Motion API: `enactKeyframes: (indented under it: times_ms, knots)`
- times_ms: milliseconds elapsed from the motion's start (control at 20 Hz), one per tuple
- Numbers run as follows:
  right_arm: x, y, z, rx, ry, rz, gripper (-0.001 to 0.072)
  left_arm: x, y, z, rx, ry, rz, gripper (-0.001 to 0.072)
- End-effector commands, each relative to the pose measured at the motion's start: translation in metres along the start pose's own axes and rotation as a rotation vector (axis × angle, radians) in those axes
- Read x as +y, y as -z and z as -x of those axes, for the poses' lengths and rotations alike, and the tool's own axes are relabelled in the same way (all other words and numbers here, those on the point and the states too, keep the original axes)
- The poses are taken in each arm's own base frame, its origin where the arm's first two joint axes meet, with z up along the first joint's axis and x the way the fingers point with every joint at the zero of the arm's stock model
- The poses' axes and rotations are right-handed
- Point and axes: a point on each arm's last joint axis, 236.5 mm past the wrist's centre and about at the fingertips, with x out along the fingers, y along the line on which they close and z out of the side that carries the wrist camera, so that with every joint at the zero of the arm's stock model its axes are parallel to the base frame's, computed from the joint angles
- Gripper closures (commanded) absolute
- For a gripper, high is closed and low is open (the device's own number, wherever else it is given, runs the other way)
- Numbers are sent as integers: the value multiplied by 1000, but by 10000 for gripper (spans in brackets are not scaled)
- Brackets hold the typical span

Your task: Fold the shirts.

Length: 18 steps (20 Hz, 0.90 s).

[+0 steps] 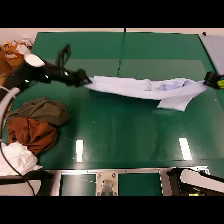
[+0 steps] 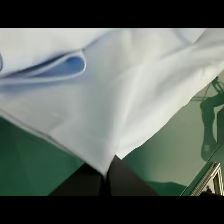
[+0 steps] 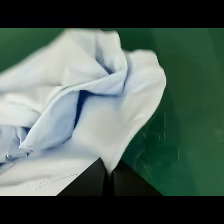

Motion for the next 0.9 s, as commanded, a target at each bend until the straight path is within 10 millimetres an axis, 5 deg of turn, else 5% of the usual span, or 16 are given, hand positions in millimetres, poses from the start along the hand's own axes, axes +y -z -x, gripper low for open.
enactKeyframes:
  times_ms: [0, 100, 250, 400, 500, 650, 750, 850]
  knots:
    - [46, -38, 103, -208, -81, 23, 698, -126, -62, 111, -277, 50, -302, 691]
    - [75, -60, 187, -395, -122, 35, 697, -205, -69, 186, -449, 66, -491, 691]
    - [107, -71, 314, -682, -153, 49, 697, -294, -48, 290, -688, 36, -719, 690]
    - [137, -63, 446, -1011, -186, 101, 697, -350, -11, 365, -874, 16, -831, 689]
    - [150, -54, 512, -1182, -194, 137, 697, -362, 3, 389, -940, 11, -831, 689]
    - [157, -46, 549, -1272, -185, 164, 697, -348, 3, 394, -943, -54, -771, 689]
    - [152, -55, 530, -1219, -175, 155, 696, -314, -16, 384, -916, -145, -674, 689]
    - [141, -72, 480, -1095, -164, 128, 697, -270, -37, 356, -845, -221, -580, 689]
